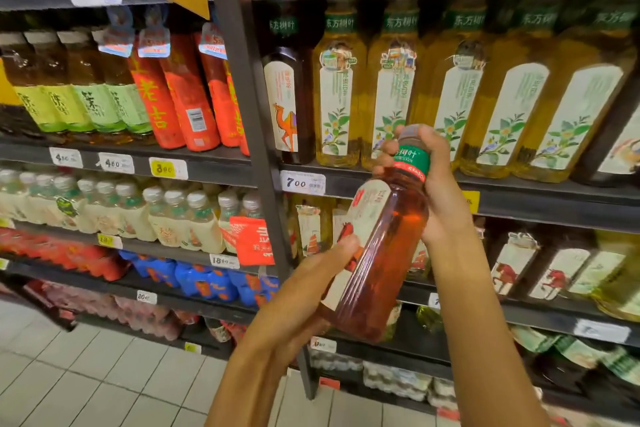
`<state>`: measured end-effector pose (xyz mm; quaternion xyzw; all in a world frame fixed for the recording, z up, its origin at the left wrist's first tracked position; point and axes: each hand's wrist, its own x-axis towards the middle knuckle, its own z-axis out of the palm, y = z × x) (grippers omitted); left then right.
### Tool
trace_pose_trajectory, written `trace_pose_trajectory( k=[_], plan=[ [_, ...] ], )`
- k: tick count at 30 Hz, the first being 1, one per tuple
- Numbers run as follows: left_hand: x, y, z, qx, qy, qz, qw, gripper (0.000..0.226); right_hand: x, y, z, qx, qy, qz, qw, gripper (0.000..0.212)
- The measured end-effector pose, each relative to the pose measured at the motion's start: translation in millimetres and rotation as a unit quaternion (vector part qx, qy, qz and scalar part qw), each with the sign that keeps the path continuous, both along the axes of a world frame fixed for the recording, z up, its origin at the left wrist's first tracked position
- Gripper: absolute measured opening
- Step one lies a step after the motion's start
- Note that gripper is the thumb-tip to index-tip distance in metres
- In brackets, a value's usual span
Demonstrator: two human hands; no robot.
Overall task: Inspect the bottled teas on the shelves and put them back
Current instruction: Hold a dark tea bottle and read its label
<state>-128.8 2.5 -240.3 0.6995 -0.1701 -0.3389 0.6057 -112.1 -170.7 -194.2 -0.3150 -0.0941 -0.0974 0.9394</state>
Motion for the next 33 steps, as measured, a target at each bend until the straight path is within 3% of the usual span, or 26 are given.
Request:
trace_pose_trajectory(
  k=[2,4,6,9,13,18,20,23,26,29,33],
  plan=[
    [-9,3,13,-0.021,-0.085,0.015,0.996,0.045,-3,-6,-7,-0.043,0.026,-0.073,0.996,0.015],
    [-14,11,17,-0.037,-0.158,0.056,0.985,0.053,-7,-10,-17,-0.016,0.053,-0.109,0.992,0.009],
    [-3,7,9,-0.027,-0.165,0.073,0.983,0.056,-11,-11,-27,0.011,0.070,-0.119,0.990,0.008],
    [-1,2,-3,0.002,-0.126,0.037,0.991,0.064,-15,-11,-33,-0.009,0.087,-0.158,0.984,0.011],
    [5,4,-19,-0.024,-0.062,-0.054,0.996,0.055,-19,-18,-28,-0.036,0.105,-0.153,0.982,0.009],
    [5,-11,-28,-0.119,0.106,-0.102,0.982,0.097,-22,-17,-17,-0.064,0.058,-0.096,0.992,0.007],
    [5,-21,-24,-0.126,0.115,-0.076,0.982,0.104,-23,-16,-11,-0.091,0.022,-0.084,0.992,0.005],
    [6,-24,-20,-0.080,-0.011,-0.042,0.996,0.089,-22,-18,-6,-0.082,0.007,-0.073,0.994,0.010],
    [0,-27,-13,-0.081,-0.029,-0.046,0.995,0.074,-20,-20,-8,-0.047,0.017,-0.105,0.993,0.013],
    [-3,-25,-15,-0.105,-0.070,-0.016,0.992,0.058,-18,-20,-16,-0.117,0.063,-0.159,0.978,0.017],
    [3,-30,-22,-0.098,-0.106,0.037,0.989,0.052,-15,-13,-19,-0.200,0.095,-0.175,0.959,0.046]
  ],
)
